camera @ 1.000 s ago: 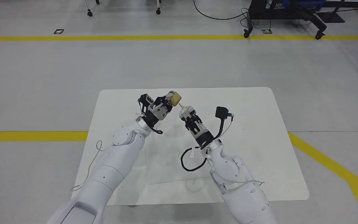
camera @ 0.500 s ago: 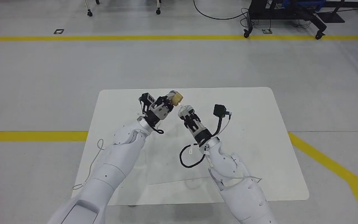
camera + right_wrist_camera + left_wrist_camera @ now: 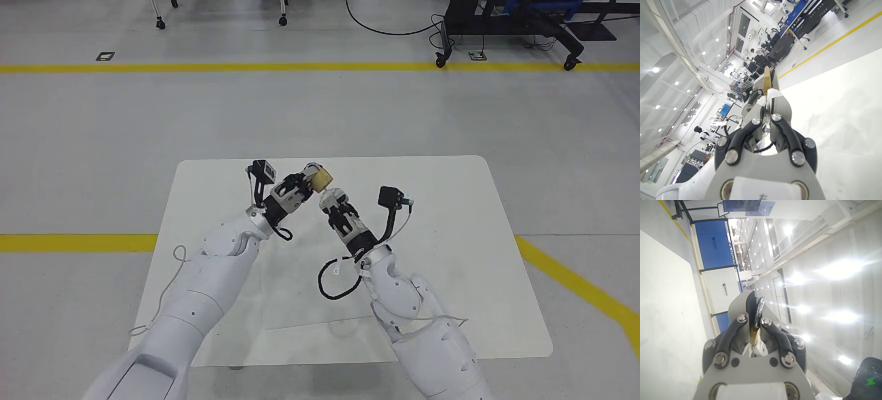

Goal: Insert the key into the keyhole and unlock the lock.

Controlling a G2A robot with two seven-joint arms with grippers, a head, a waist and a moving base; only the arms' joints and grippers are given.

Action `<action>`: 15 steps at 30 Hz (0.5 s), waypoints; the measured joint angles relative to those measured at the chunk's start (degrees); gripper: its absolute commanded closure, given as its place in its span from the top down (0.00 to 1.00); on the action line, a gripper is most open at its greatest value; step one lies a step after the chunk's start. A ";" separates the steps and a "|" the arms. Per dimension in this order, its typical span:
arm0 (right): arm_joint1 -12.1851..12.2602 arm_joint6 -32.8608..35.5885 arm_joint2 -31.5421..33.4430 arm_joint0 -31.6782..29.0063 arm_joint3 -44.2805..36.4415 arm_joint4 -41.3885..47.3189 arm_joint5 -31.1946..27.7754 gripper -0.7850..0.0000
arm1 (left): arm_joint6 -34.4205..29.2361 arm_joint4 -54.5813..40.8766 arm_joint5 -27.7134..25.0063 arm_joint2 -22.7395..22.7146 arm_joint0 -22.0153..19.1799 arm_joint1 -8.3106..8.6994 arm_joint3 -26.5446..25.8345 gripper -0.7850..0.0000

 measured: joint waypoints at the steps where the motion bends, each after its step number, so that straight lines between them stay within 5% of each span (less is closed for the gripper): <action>1: -0.02 -0.01 0.03 -0.10 -0.13 -0.03 0.25 0.00 | 0.07 0.60 -0.38 -0.06 0.00 0.04 -0.08 0.00; 15: -0.20 1.43 0.94 -0.96 -1.27 -0.65 1.71 0.00 | -1.26 3.34 -0.15 -1.69 0.99 0.50 -2.21 0.00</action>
